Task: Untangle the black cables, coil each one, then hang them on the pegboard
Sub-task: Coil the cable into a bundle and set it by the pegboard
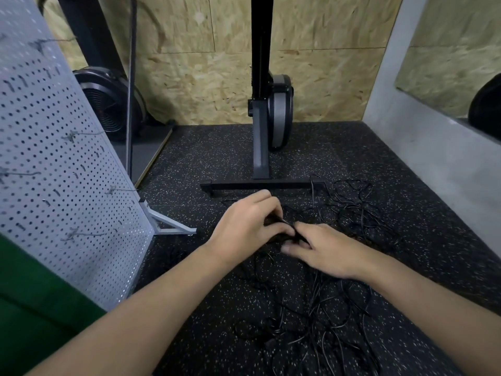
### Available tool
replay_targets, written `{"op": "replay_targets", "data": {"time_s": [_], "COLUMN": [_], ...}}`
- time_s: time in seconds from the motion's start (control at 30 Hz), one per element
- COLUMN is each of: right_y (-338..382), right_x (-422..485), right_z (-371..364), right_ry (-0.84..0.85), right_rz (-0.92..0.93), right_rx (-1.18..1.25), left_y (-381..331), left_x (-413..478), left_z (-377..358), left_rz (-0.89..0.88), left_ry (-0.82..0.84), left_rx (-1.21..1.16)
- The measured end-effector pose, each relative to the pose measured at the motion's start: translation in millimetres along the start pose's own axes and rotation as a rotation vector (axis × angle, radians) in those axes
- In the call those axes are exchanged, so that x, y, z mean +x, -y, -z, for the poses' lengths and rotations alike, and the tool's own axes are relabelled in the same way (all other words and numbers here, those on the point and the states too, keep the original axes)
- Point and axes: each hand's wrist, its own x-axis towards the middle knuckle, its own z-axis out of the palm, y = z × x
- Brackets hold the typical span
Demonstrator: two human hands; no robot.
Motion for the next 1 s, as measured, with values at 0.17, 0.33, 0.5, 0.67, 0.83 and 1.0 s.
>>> {"op": "replay_targets", "data": {"time_s": [0.17,0.33,0.5,0.67,0.83,1.0], "right_y": [-1,-4,-9,-12,-15,-16], "right_x": [2,2,0,-4,-4,-4], "right_z": [-3,-3,4,13,15,7], "right_ry": [-0.009,0.059,0.074,0.051,-0.066,-0.307], "right_rz": [-0.019,-0.023,-0.096,-0.060,0.008,0.054], "right_rx": [-0.043,0.101,0.531,0.521,0.600,0.492], "left_y": [5,13,28,39,39,2], "left_x": [-2,-4,-15,-17,-27,-8], "left_z": [0,0,6,6,-3,1], "left_rz": [0.147,0.244,0.447,0.608,0.646,0.727], "left_ry": [0.004,0.016,0.211,0.212,0.339,0.171], "left_rx": [-0.094,-0.152,-0.404,-0.554,-0.519,-0.816]}}
